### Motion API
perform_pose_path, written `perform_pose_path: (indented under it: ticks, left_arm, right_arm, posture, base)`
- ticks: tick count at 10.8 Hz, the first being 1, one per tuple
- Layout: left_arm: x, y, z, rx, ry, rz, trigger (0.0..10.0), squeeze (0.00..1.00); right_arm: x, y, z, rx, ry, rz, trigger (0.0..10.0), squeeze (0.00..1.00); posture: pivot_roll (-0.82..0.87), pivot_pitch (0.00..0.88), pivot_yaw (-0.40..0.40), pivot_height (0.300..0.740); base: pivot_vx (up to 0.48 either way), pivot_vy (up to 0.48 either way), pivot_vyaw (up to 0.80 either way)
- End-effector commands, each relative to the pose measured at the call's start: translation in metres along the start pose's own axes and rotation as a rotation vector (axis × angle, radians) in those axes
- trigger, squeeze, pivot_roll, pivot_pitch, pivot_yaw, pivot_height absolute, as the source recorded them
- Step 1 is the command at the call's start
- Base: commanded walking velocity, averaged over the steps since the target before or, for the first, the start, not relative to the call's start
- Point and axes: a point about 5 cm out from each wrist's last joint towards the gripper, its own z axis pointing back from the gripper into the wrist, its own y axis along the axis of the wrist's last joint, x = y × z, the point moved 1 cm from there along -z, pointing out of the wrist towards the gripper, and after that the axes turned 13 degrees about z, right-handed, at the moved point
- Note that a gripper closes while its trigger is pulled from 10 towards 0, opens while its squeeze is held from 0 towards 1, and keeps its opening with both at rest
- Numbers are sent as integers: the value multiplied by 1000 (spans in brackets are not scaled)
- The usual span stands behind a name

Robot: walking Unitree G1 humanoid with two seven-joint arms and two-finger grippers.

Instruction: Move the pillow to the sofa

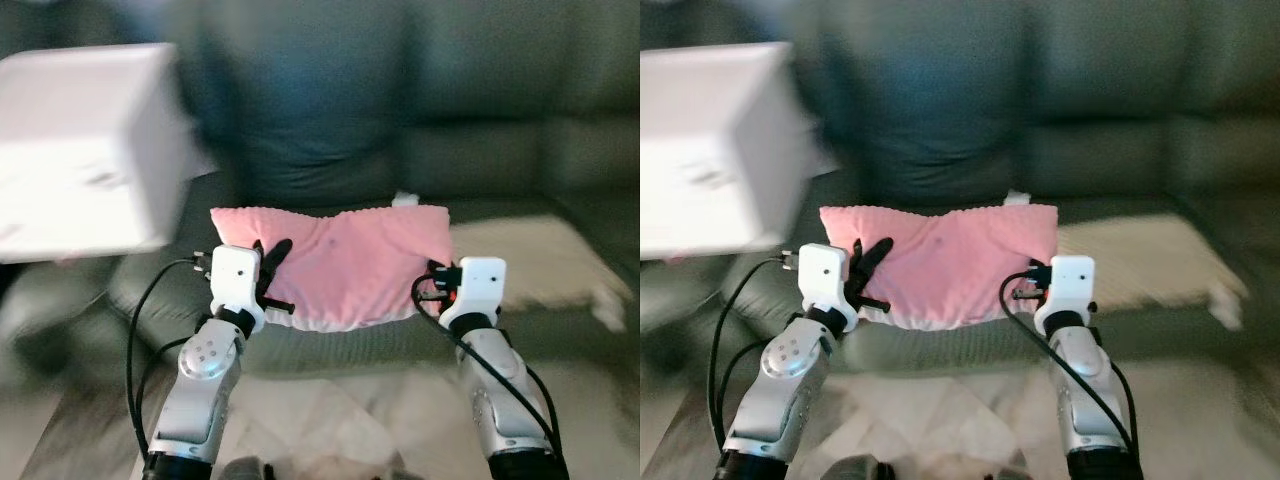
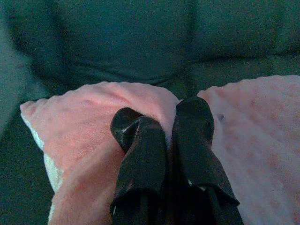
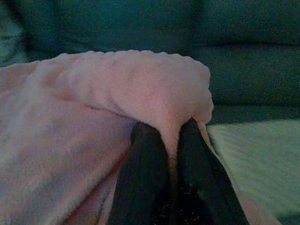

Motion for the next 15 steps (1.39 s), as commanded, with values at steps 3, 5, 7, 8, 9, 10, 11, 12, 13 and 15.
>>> perform_pose_path:
  ticks: [3,5,7,8,9,10,11,12,13,15]
  left_arm:
    - [2,-4,3,1,-6,-11,10000,0]
    - [-17,-8,13,-17,44,-31,10000,0]
    - [-28,-11,28,-29,83,-27,10000,0]
    - [-28,-13,32,-31,81,-24,10000,0]
    - [-23,-12,29,-23,60,-14,10000,0]
    - [-19,-9,25,-12,39,-7,10000,0]
    - [-18,-8,22,-10,38,-7,10000,0]
    - [-18,-7,21,-8,37,-5,10000,0]
    - [-18,-7,22,-8,35,-3,10000,0]
    - [-17,-7,23,-8,27,-6,10000,0]
  right_arm:
    - [4,6,1,26,-8,10,10000,0]
    - [6,6,9,27,-20,0,10000,0]
    - [10,-4,28,-4,-29,11,10000,0]
    - [9,-9,33,-19,-27,13,10000,0]
    - [5,-8,32,-19,-15,16,10000,0]
    - [3,-4,28,-9,-10,14,10000,0]
    - [3,-1,24,-1,-12,10,10000,0]
    - [5,1,21,4,-21,6,10000,0]
    - [5,1,20,4,-22,6,10000,0]
    - [2,2,20,4,-8,2,10000,0]
  posture:
    - [-50,0,-9,740]
    - [-47,0,-12,740]
    - [-45,0,-13,740]
    - [-45,0,-13,740]
    - [-45,0,-11,740]
    - [-45,0,-9,740]
    - [-47,0,-6,740]
    - [-47,0,-6,740]
    - [-47,0,-6,740]
    - [-48,0,-5,740]
  base:
    - [0,0,0]
    - [0,0,0]
    - [0,0,0]
    - [0,0,0]
    - [0,0,0]
    - [0,0,0]
    - [0,0,0]
    - [0,0,0]
    - [0,0,0]
    - [281,0,0]
